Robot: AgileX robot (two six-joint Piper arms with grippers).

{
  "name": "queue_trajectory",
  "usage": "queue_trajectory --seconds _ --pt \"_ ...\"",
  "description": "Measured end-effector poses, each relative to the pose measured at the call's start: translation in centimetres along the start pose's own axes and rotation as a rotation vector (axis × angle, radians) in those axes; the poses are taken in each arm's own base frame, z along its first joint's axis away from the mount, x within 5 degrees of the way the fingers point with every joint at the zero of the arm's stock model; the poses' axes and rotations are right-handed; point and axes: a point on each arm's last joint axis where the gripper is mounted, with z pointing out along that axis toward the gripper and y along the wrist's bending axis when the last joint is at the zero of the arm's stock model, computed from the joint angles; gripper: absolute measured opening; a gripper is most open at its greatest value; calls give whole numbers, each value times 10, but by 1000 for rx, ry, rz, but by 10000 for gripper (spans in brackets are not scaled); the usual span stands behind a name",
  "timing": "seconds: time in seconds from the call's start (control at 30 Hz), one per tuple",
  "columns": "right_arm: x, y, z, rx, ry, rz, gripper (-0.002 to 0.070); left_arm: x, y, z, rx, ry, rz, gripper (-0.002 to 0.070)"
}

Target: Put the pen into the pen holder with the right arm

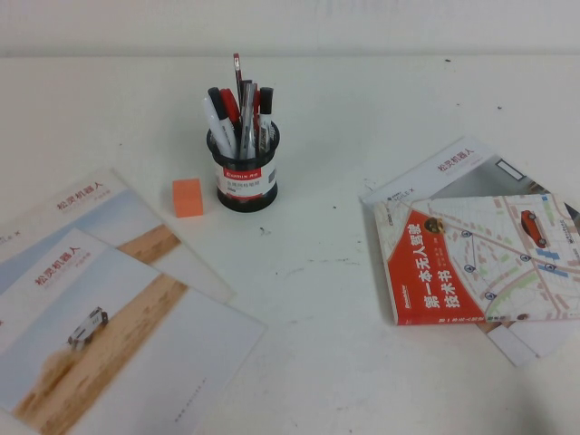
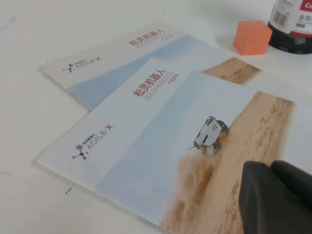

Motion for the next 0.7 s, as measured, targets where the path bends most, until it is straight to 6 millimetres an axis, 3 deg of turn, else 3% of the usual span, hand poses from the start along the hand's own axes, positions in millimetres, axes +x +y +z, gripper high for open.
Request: queue_trajectory --seconds 0.7 --pt "1 0 0 0 15 95 -19 0 0 0 0 0 0 -1"
